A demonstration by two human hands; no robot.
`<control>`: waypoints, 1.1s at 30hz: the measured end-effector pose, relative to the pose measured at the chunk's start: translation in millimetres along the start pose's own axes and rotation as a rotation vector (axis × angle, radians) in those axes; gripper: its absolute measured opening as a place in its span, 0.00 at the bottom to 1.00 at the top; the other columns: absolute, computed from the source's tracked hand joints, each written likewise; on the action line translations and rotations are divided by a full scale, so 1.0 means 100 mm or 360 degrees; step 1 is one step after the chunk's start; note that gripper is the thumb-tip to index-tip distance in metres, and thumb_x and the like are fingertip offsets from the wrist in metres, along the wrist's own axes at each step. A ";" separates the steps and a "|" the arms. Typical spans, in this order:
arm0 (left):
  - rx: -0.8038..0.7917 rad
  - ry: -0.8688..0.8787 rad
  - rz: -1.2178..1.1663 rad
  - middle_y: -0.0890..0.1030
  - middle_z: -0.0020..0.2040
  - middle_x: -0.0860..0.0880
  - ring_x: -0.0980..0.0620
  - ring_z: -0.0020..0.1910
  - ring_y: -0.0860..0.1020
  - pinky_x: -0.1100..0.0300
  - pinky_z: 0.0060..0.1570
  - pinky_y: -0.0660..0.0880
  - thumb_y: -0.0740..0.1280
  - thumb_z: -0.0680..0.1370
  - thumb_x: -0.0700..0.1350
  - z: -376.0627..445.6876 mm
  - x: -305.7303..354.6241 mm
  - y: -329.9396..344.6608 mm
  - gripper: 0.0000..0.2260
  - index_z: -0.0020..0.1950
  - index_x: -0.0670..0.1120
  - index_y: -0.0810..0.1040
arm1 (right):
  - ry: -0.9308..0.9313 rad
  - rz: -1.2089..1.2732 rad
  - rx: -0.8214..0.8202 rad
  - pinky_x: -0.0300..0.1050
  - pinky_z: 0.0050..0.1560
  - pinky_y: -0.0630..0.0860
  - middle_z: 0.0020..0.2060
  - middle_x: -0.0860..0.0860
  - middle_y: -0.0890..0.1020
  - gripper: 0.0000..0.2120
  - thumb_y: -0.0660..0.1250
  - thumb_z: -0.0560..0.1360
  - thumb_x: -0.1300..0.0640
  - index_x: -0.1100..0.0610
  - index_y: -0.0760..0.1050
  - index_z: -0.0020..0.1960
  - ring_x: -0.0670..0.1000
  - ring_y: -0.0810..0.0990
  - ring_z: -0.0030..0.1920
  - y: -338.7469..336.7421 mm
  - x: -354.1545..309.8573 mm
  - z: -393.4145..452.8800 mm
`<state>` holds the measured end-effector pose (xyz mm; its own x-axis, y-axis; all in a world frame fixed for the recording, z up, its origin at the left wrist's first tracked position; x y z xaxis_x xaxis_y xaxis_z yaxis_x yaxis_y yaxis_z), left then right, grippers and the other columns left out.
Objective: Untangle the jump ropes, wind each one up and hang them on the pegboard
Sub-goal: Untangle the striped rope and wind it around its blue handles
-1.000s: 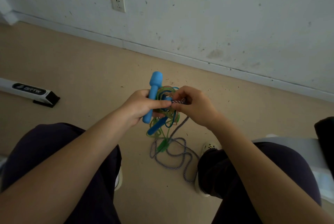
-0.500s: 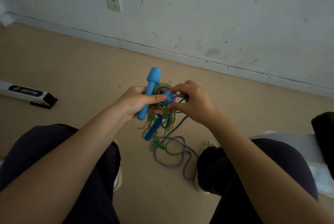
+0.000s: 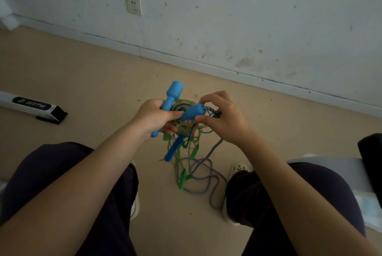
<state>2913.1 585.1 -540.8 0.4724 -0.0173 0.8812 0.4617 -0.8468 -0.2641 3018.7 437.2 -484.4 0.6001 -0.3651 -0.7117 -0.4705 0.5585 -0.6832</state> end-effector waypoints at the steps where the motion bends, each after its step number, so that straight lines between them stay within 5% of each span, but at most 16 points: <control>1: 0.0075 0.0016 0.0097 0.82 0.38 0.45 0.55 0.25 0.80 0.63 0.25 0.76 0.72 0.77 0.42 0.01 0.00 -0.07 0.08 0.53 0.41 0.79 | 0.0028 0.0027 0.0040 0.33 0.47 0.68 0.54 0.49 0.72 0.18 0.77 0.70 0.52 0.51 0.78 0.58 0.45 0.73 0.51 -0.05 0.02 0.00; 11: 0.0265 0.0116 0.0446 0.75 0.32 0.46 0.49 0.26 0.73 0.59 0.30 0.69 0.73 0.76 0.47 0.03 0.05 -0.32 0.15 0.52 0.36 0.78 | 0.0412 0.0293 0.0382 0.37 0.45 0.69 0.49 0.50 0.71 0.11 0.75 0.71 0.46 0.46 0.79 0.51 0.44 0.72 0.46 -0.42 0.30 -0.02; 15: 0.0276 0.0354 0.0332 0.82 0.43 0.52 0.56 0.32 0.76 0.61 0.33 0.72 0.77 0.72 0.52 -0.06 0.26 -0.28 0.15 0.54 0.48 0.82 | 0.0411 0.0297 0.0262 0.38 0.41 0.67 0.44 0.49 0.69 0.13 0.75 0.71 0.45 0.48 0.80 0.53 0.45 0.70 0.41 -0.30 0.30 -0.01; 18: 0.0058 0.0453 0.0226 0.82 0.52 0.60 0.63 0.35 0.79 0.65 0.30 0.72 0.78 0.70 0.51 -0.15 0.40 -0.12 0.16 0.56 0.55 0.81 | 0.0448 0.0526 0.0122 0.45 0.39 0.67 0.40 0.50 0.69 0.13 0.76 0.69 0.42 0.46 0.81 0.50 0.48 0.70 0.37 -0.09 0.26 -0.02; 22: -0.0246 0.0404 0.0371 0.86 0.45 0.52 0.64 0.27 0.76 0.65 0.26 0.69 0.77 0.72 0.49 -0.18 0.34 0.16 0.10 0.51 0.51 0.81 | 0.0447 0.0798 -0.0102 0.47 0.36 0.66 0.38 0.55 0.70 0.11 0.75 0.72 0.51 0.54 0.80 0.52 0.52 0.69 0.35 0.14 0.19 -0.06; 26: -0.0173 0.0358 0.0369 0.86 0.41 0.54 0.64 0.35 0.81 0.69 0.28 0.70 0.75 0.74 0.51 -0.12 0.30 0.03 0.09 0.50 0.50 0.81 | 0.0475 0.0626 -0.0169 0.43 0.41 0.74 0.45 0.52 0.73 0.16 0.75 0.72 0.58 0.53 0.76 0.57 0.48 0.74 0.40 0.10 0.24 -0.04; 29: -0.0170 0.0314 0.0458 0.86 0.40 0.55 0.59 0.41 0.83 0.61 0.38 0.75 0.77 0.72 0.51 -0.09 0.23 -0.01 0.10 0.49 0.49 0.82 | 0.0489 0.0375 -0.0191 0.46 0.46 0.75 0.46 0.51 0.73 0.19 0.72 0.72 0.65 0.53 0.72 0.59 0.49 0.74 0.42 0.07 0.32 -0.04; 33: -0.0181 0.0286 0.0459 0.86 0.39 0.55 0.60 0.40 0.83 0.59 0.42 0.75 0.79 0.70 0.49 -0.09 0.18 -0.01 0.11 0.50 0.51 0.82 | 0.0537 -0.0019 -0.0211 0.49 0.49 0.79 0.45 0.52 0.78 0.11 0.73 0.73 0.60 0.54 0.73 0.52 0.52 0.79 0.45 0.09 0.41 -0.03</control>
<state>2914.2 580.4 -521.1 0.4265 -0.3488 0.8345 0.2374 -0.8471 -0.4754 3037.0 424.7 -520.7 0.3694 -0.6085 -0.7024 -0.5578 0.4593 -0.6913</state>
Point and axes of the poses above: each hand's wrist, its own z-axis towards the middle knuckle, its own y-axis out of the palm, x = y × z, the point moved 10 cm from there along z, towards the middle knuckle
